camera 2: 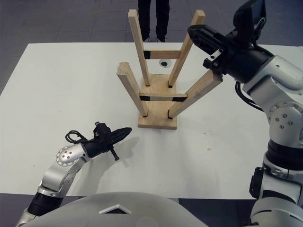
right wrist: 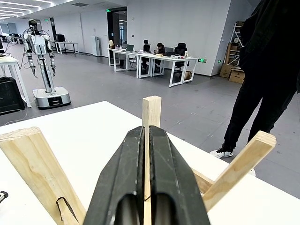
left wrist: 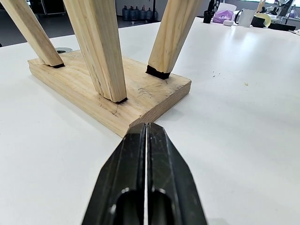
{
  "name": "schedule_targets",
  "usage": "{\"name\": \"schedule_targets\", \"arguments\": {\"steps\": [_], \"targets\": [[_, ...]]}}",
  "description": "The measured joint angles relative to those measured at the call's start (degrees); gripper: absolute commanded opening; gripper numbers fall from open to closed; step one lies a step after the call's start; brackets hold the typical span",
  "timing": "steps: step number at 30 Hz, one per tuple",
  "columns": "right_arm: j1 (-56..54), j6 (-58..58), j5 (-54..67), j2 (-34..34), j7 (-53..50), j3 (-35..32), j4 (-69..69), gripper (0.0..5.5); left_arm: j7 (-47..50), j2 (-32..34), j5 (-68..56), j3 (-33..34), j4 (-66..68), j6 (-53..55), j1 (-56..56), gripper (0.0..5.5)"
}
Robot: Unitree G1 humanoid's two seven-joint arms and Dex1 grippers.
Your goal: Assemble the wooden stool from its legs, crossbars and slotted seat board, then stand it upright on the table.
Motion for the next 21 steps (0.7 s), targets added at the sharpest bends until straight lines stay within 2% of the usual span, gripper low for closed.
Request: {"name": "schedule_targets", "arguments": {"steps": [6, 16, 19, 21], "targets": [[-1.5, 0.3, 0.1, 2.0, -0.2, -1.3, 0.3, 0.13, 0.0, -0.4, 0.0, 0.0, 1.1, 0.0, -0.6, 0.10], [-10.4, 0.5, 1.9, -0.9, -0.1, -10.2, 1.0, 0.13, 0.0, -0.7, -0.1, 0.3, 1.1, 0.0, -0.8, 0.10], [-8.5, 2.1, 2.7, -1.3, 0.0, -10.4, -1.0, 0.13, 0.1, -0.7, -0.5, 0.5, 0.3, 0.0, -0.2, 0.10], [-1.0, 3.8, 2.9, -0.7, 0.9, -8.8, -3.5, 0.13, 0.3, -0.5, -0.6, 0.5, -1.0, 0.2, 0.4, 0.10]]}}
